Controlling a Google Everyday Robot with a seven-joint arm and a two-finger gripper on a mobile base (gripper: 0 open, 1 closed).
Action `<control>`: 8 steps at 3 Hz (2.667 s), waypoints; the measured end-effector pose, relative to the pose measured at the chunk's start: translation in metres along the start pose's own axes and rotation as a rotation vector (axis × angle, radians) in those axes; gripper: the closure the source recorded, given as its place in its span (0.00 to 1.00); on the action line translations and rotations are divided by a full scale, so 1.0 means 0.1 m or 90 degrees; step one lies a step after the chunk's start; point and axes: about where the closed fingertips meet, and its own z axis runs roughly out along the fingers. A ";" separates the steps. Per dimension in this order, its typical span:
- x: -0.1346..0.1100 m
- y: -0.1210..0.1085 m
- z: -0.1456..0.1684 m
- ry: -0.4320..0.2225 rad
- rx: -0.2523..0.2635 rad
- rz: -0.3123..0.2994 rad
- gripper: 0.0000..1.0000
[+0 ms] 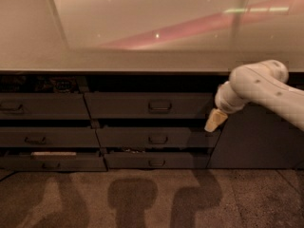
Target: Open top drawer
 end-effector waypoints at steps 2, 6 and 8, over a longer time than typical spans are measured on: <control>-0.01 -0.28 0.19 0.042 0.003 0.002 0.00; -0.35 -0.02 0.53 0.128 0.028 -0.123 0.00; -0.14 -0.16 0.54 -0.021 -0.022 -0.050 0.00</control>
Offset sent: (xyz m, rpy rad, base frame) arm 0.0261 -0.0079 -0.0063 -0.0466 0.0245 -0.0260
